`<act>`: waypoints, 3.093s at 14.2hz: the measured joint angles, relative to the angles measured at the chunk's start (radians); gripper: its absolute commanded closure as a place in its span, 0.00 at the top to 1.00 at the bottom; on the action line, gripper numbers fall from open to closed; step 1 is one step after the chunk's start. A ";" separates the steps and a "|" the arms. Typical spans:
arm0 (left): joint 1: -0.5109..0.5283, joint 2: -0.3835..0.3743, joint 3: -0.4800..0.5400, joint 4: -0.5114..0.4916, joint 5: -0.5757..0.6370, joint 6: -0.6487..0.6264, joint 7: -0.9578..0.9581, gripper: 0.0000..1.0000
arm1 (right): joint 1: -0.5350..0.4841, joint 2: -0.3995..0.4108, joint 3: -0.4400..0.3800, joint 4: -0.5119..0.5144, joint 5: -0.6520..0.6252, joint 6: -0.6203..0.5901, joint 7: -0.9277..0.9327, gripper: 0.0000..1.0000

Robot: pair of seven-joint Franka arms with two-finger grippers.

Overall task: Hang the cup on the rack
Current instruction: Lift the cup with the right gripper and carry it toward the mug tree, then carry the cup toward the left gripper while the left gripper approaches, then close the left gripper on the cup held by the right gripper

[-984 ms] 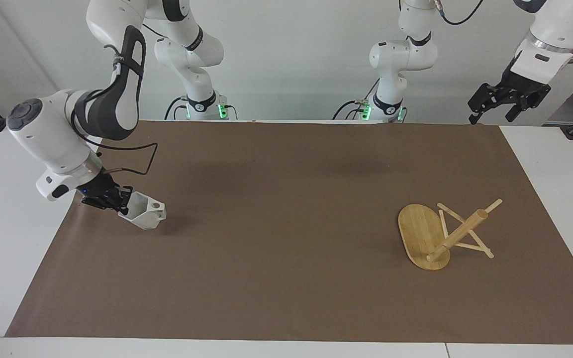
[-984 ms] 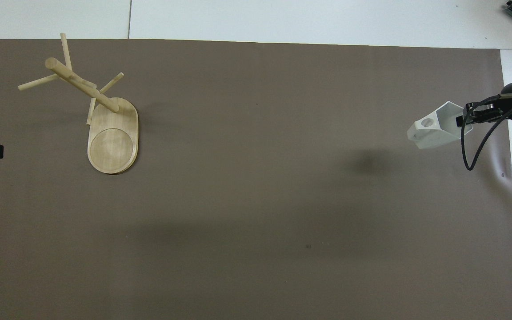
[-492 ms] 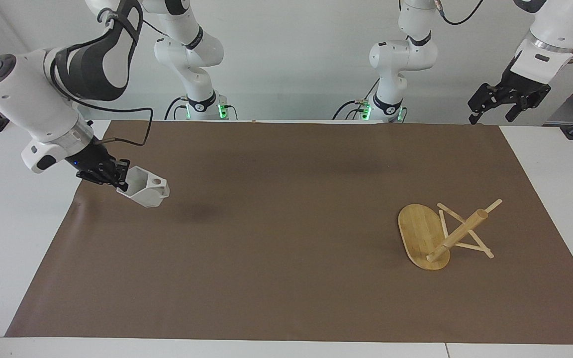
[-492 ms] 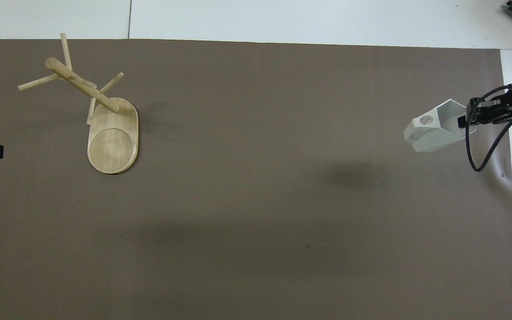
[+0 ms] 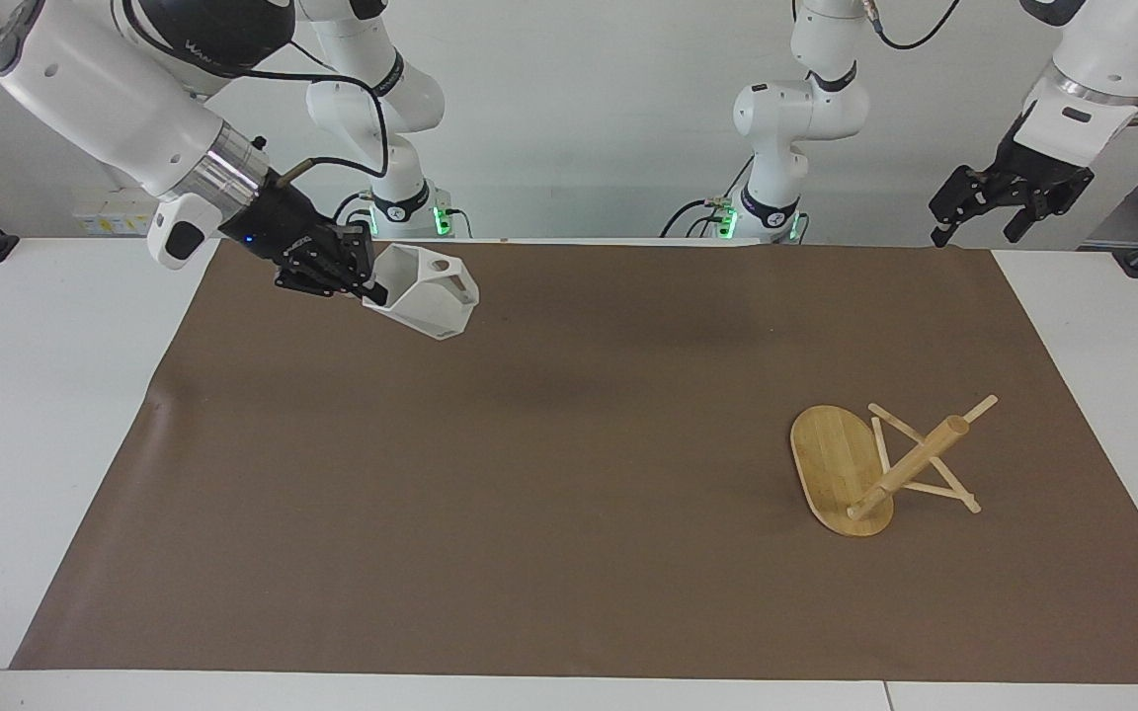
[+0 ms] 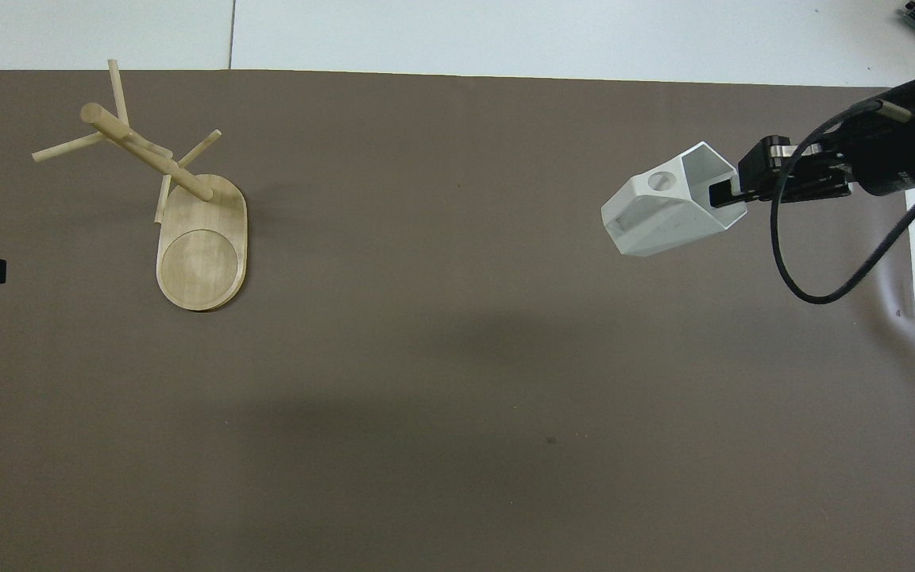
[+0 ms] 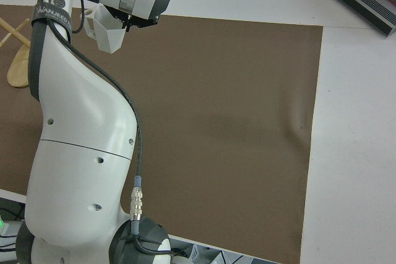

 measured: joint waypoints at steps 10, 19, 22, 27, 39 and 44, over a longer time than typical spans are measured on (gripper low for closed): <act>-0.006 -0.004 -0.022 -0.001 -0.095 0.003 -0.242 1.00 | 0.020 -0.028 0.127 -0.104 0.269 0.233 0.023 0.00; -0.013 0.007 -0.099 -0.008 -0.326 0.118 -0.936 1.00 | 0.059 -0.067 0.279 -0.271 0.460 0.583 0.023 0.00; -0.013 0.007 -0.121 -0.021 -0.388 0.161 -1.171 1.00 | 0.074 -0.067 0.327 -0.291 0.462 0.637 0.023 0.00; -0.013 0.033 -0.130 -0.029 -0.485 0.191 -1.371 1.00 | 0.089 -0.067 0.342 -0.295 0.462 0.637 0.021 0.00; -0.013 0.114 -0.171 0.025 -0.590 0.113 -1.557 1.00 | 0.098 -0.062 0.394 -0.299 0.462 0.697 0.020 0.00; -0.013 0.113 -0.184 0.032 -0.591 0.114 -1.593 1.00 | 0.102 -0.058 0.416 -0.303 0.462 0.739 0.020 0.00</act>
